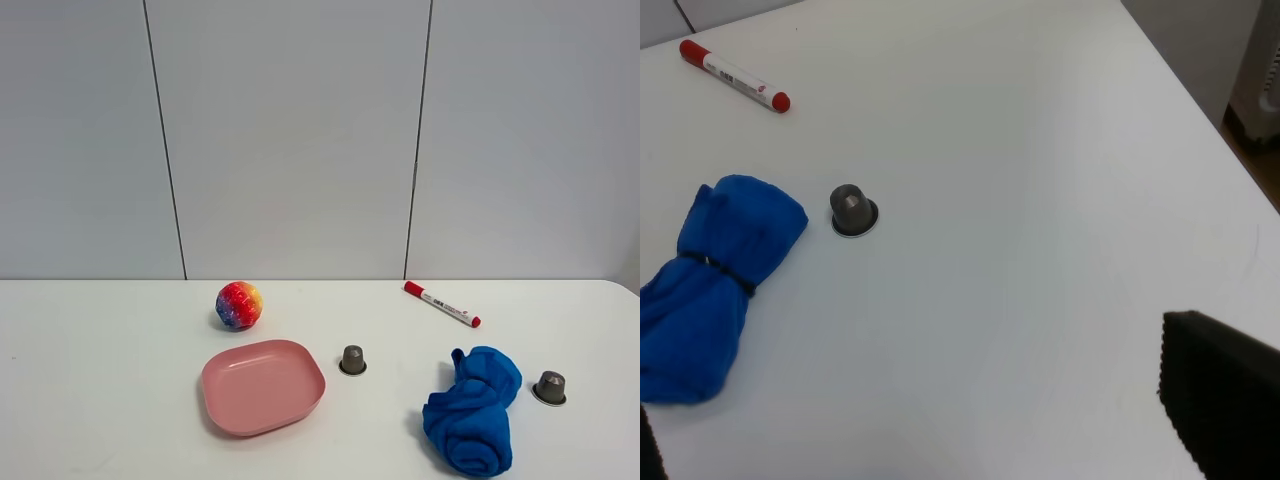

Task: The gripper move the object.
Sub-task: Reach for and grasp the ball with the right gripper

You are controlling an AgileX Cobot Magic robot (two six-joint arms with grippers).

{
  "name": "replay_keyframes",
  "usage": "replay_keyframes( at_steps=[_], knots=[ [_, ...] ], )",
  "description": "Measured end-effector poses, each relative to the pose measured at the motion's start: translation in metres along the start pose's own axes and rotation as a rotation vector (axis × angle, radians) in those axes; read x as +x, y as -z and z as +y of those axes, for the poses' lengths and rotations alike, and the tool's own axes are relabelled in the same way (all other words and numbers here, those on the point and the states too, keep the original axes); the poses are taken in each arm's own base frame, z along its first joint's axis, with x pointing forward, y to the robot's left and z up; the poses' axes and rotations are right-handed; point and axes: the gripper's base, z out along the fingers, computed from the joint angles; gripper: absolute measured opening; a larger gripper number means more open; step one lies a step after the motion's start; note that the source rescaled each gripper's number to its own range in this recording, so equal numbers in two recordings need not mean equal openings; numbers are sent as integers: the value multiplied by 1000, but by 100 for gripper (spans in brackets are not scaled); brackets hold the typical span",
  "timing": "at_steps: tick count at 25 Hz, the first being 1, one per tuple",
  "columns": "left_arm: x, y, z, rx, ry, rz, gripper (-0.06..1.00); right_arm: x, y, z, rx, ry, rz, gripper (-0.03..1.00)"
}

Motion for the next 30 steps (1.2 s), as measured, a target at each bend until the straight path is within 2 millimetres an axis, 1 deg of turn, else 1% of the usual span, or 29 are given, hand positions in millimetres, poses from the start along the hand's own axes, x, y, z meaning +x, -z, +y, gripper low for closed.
replay_keyframes(
  at_steps=[18, 23, 24, 26, 27, 30],
  knots=[
    [0, 0, 0, 0, 0, 0, 100, 0, 0, 0, 0, -1, 0, 100],
    [0, 0, 0, 0, 0, 0, 100, -1, 0, 10, -105, -6, 3, 100],
    [0, 0, 0, 0, 0, 0, 100, -5, -1, 14, -148, 13, 7, 100],
    [0, 0, 0, 0, 0, 0, 100, -20, -2, 22, -221, 68, -7, 100],
    [0, 0, 0, 0, 0, 0, 100, -30, -4, 26, -256, 89, 1, 100],
    [0, 0, 0, 0, 0, 0, 100, -72, -7, 36, -322, 165, 1, 100]
  ],
)
